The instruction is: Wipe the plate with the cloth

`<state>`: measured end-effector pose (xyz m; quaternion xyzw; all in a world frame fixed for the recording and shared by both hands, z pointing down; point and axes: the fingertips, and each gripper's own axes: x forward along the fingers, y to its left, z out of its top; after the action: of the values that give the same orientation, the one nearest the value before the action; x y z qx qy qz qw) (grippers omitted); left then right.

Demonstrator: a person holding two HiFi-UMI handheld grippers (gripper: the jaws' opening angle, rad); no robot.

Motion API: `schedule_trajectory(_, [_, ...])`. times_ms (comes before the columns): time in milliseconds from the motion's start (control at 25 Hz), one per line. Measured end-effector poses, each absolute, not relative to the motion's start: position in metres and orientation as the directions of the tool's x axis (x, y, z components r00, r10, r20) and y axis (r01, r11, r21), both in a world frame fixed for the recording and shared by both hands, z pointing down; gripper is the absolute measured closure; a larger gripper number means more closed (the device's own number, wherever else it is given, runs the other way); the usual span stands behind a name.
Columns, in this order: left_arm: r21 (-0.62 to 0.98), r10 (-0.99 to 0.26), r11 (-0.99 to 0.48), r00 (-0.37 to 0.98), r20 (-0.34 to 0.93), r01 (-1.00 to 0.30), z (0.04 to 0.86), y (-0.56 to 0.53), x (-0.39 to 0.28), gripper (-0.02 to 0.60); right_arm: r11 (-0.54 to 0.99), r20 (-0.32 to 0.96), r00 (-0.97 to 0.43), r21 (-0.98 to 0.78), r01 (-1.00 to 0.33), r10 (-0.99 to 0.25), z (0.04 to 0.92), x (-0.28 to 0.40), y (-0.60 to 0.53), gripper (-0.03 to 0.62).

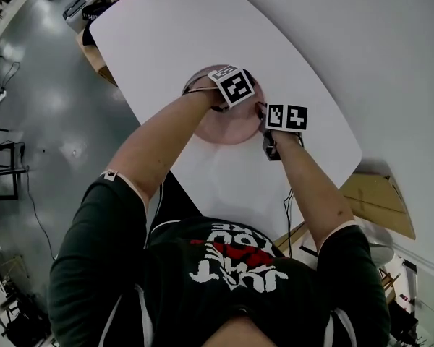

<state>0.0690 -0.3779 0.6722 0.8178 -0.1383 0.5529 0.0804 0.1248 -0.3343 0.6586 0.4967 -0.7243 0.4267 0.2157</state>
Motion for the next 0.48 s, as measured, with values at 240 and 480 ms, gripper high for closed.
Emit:
schedule_trajectory(240, [0.061,0.008,-0.99,0.376,0.926,-0.129,0.67,-0.315,0.093,0.52,0.103,0.72,-0.423,-0.445,-0.89,-0.551,0.659,0.129,-0.335,0.573])
schedule_trajectory(480, [0.14,0.117,-0.99,0.393,0.912,-0.03,0.663,-0.261,0.093,0.52,0.081,0.715,-0.417,-0.454,-0.887,-0.561,0.657,0.132,-0.336,0.574])
